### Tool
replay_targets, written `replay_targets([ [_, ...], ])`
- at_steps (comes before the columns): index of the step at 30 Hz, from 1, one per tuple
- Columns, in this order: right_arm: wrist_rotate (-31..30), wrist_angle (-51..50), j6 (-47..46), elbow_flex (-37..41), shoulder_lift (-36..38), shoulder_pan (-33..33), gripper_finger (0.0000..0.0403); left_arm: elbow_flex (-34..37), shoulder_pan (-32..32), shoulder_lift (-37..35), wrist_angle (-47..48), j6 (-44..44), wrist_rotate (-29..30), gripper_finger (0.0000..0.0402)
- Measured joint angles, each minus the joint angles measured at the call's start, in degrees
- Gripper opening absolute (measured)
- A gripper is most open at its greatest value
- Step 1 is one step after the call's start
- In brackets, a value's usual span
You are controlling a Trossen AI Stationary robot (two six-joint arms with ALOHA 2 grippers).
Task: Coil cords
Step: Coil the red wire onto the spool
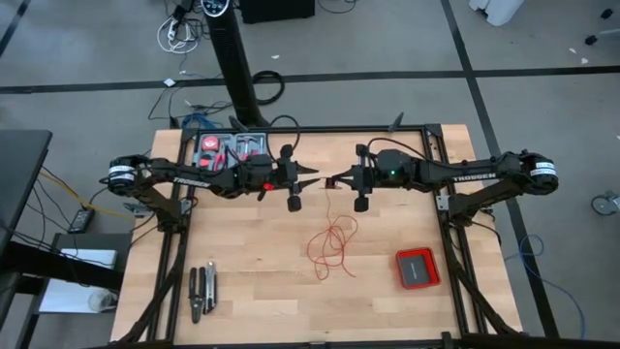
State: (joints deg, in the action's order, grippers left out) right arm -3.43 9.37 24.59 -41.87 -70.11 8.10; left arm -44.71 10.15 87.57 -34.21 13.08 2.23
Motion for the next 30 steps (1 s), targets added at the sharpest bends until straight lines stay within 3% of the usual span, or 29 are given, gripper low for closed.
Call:
replay_targets([
  [11, 0.46, 7.30, -0.47, -0.02, -3.54, -1.15, 0.0001, 0.00, -0.02, 0.00, -0.42, 0.20, -0.48, 0.0105],
  [13, 0.11, 8.44, -0.47, 0.00, -4.35, -1.13, 0.0001, 0.04, -0.02, 0.02, 0.08, 0.46, -0.47, 0.0087],
  [17, 0.06, 9.96, -1.69, 0.00, -4.72, -1.10, 0.0007, 0.04, -0.04, 0.02, 0.13, 1.50, -2.20, 0.0014],
  [30, 1.66, 11.55, -16.28, -0.30, -2.78, -1.68, 0.0113, -0.09, -0.11, 0.09, -1.61, 1.48, -2.68, 0.0001],
])
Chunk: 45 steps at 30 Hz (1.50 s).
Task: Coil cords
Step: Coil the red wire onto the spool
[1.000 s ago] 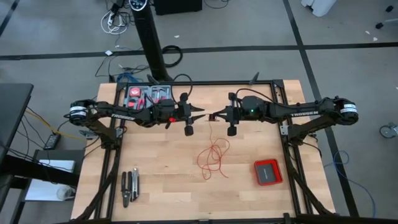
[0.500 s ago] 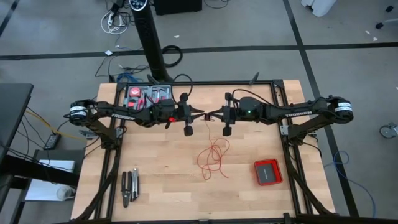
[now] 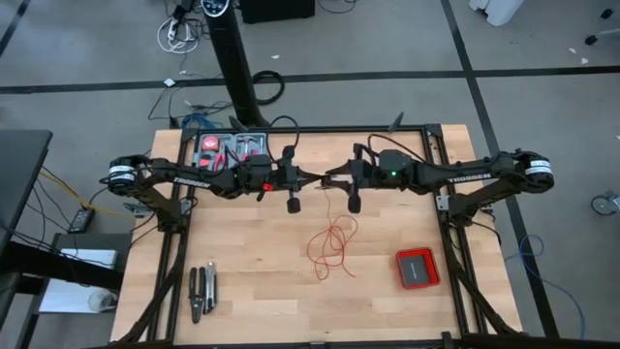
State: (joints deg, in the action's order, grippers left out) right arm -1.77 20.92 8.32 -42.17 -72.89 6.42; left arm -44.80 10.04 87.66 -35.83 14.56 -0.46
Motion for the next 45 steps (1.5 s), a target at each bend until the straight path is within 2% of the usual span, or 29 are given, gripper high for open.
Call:
replay_targets([
  [4, 0.17, -0.08, -2.82, -0.58, 0.38, -0.33, 0.0130, 0.00, 0.04, 0.00, 0.36, -0.23, 0.44, 0.0001],
  [8, -0.02, -0.67, -3.28, -1.63, 0.58, -0.95, 0.0130, 0.00, 0.00, 0.00, 0.44, -0.53, 0.52, 0.0001],
  [16, -5.25, -2.60, -2.23, -2.73, 6.34, -1.55, 0.0129, 0.00, 0.00, 0.00, 0.41, -2.94, 0.75, 0.0000],
  [28, -11.52, -8.85, -2.21, -2.70, 8.40, -3.67, 0.0128, 0.00, -0.02, -0.02, -1.18, -4.72, 11.63, 0.0000],
  [36, -13.38, -9.16, -2.64, -2.69, 8.40, -4.96, 0.0128, 0.00, -0.02, -0.04, -2.24, -6.58, 15.30, 0.0000],
  [38, -14.86, -9.28, -3.53, -2.67, 8.37, -5.23, 0.0128, 0.00, -0.02, -0.04, -2.29, -7.42, 15.99, 0.0000],
  [42, -22.62, -10.28, -8.29, -2.61, 6.41, -5.88, 0.0128, 0.02, -0.02, -0.04, -3.12, -10.18, 16.99, 0.0000],
  [45, -26.19, -11.12, -11.21, -2.60, 3.67, -6.51, 0.0128, 0.02, -0.02, -0.04, -4.95, -11.12, 17.54, 0.0000],
])
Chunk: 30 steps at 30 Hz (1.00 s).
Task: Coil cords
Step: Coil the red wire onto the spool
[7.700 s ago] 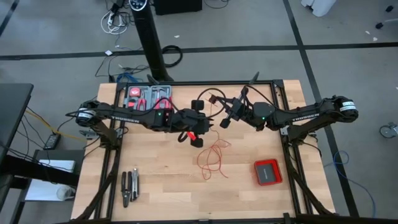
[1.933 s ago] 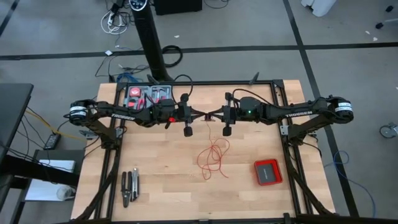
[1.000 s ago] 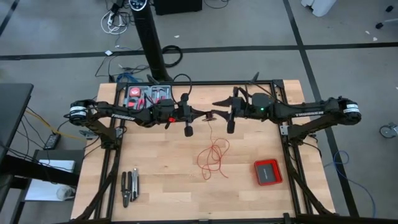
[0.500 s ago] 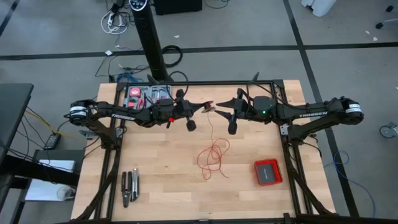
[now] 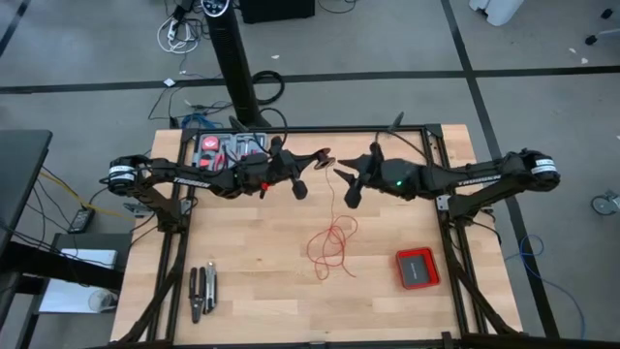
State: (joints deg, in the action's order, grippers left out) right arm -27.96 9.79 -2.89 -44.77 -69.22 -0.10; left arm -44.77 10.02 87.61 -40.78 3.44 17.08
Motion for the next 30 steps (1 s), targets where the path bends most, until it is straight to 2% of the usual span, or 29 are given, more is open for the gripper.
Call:
replay_targets([
  [10, -10.99, 2.73, 0.46, 0.00, -7.37, -3.40, 0.0128, 0.00, 0.08, 0.00, -1.85, -3.99, 4.22, 0.0000],
  [20, -12.61, 2.61, -1.74, 0.00, -7.68, -4.13, 0.0128, 0.00, 0.11, 0.00, -3.39, -10.89, 7.87, 0.0000],
  [26, -17.93, 4.40, 1.03, -0.02, -9.52, -6.41, 0.0123, 0.00, 0.11, 0.00, -4.70, -14.62, 8.24, 0.0000],
  [30, -18.87, 5.87, 1.51, 0.04, -11.47, -6.92, 0.0119, 0.00, 0.11, 0.00, -5.87, -17.46, 8.25, 0.0000],
])
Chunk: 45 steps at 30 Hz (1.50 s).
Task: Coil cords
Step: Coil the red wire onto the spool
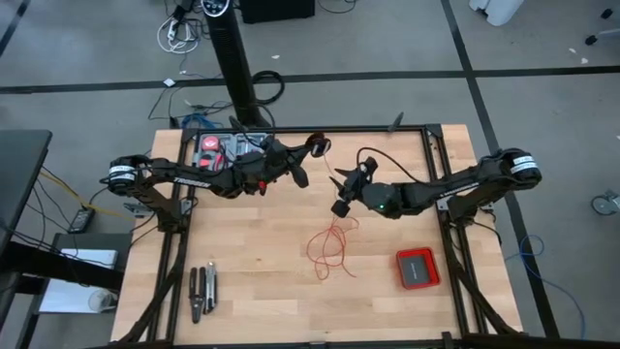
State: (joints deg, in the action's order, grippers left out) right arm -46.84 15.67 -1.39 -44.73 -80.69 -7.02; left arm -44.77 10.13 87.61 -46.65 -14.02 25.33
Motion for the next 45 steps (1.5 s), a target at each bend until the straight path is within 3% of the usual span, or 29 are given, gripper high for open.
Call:
replay_targets([
  [18, -1.01, 4.96, 5.78, 0.00, -3.65, 3.32, 0.0113, 0.02, -0.06, 0.00, -4.76, 0.12, -9.49, 0.0000],
  [25, -0.95, 5.10, 6.27, 0.00, -3.62, 3.40, 0.0109, 0.02, -0.11, 0.00, -6.05, 0.22, -10.24, 0.0000],
  [29, -0.95, 5.42, 7.20, 0.00, -3.62, 3.40, 0.0087, 0.00, -0.11, 0.00, -6.78, -0.55, -11.10, 0.0000],
  [35, 2.17, 7.09, 9.69, 0.00, -3.60, 3.40, 0.0009, 0.00, -0.11, 0.00, -7.76, -2.49, -11.09, 0.0000],
  [45, 6.56, 7.71, 8.35, 0.00, -3.58, 2.53, 0.0002, 0.00, -0.11, 0.00, -10.71, -4.24, -6.79, 0.0000],
])
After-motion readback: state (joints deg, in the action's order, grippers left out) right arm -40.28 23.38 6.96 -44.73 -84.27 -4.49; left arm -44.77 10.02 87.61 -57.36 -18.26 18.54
